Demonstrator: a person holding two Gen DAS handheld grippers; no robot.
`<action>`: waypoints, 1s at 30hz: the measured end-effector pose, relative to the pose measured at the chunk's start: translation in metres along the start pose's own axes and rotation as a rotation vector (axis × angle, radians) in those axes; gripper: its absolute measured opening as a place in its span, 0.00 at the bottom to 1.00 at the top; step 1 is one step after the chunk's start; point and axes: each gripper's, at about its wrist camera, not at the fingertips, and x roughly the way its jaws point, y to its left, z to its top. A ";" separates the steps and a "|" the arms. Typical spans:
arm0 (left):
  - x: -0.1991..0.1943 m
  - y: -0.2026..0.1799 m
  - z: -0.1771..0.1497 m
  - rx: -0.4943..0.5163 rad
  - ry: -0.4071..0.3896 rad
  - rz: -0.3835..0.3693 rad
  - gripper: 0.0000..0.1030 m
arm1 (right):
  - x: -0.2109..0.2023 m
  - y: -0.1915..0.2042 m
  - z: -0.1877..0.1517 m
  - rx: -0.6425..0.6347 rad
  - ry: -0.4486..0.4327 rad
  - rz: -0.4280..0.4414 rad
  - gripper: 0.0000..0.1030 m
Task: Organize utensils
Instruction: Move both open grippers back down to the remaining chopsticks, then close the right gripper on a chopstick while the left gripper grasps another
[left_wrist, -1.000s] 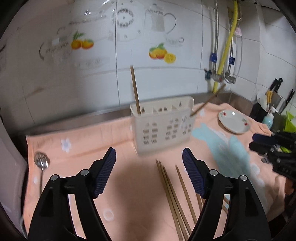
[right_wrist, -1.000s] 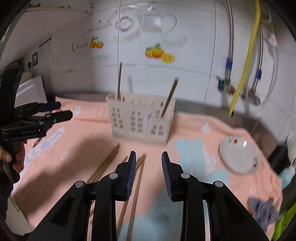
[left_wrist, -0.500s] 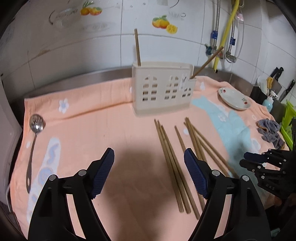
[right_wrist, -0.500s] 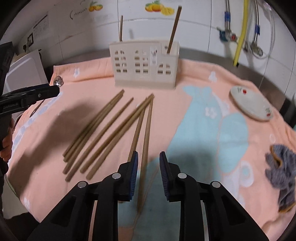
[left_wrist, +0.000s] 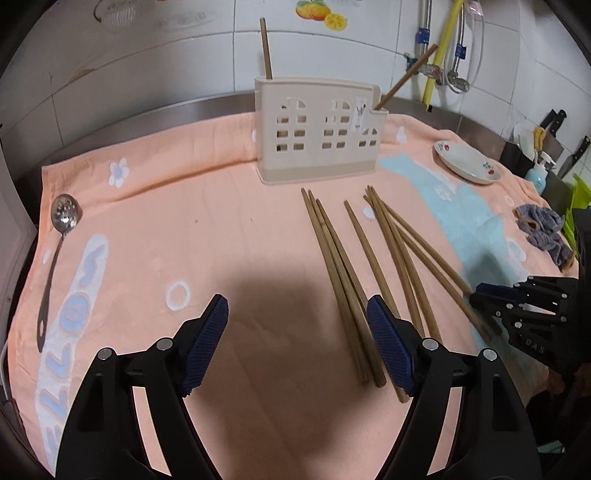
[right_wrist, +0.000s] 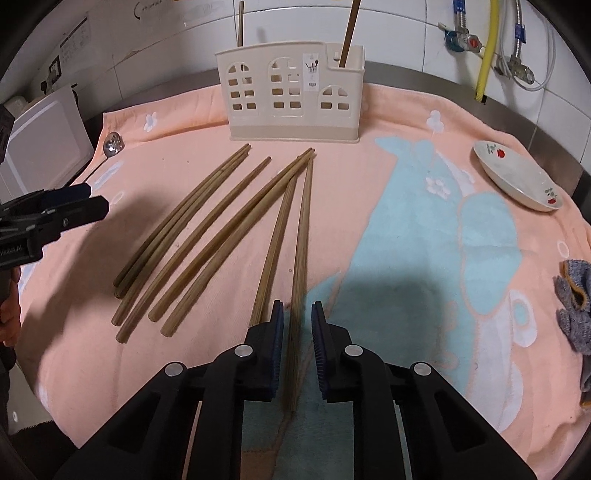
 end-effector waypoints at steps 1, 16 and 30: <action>0.001 0.000 -0.001 0.000 0.004 -0.002 0.73 | 0.001 0.000 -0.001 0.000 0.002 -0.003 0.12; 0.040 -0.017 0.000 0.009 0.104 -0.010 0.46 | 0.001 -0.002 -0.002 -0.002 -0.002 -0.011 0.10; 0.057 -0.024 0.000 0.004 0.160 0.035 0.30 | 0.001 -0.002 -0.003 0.002 -0.006 -0.009 0.10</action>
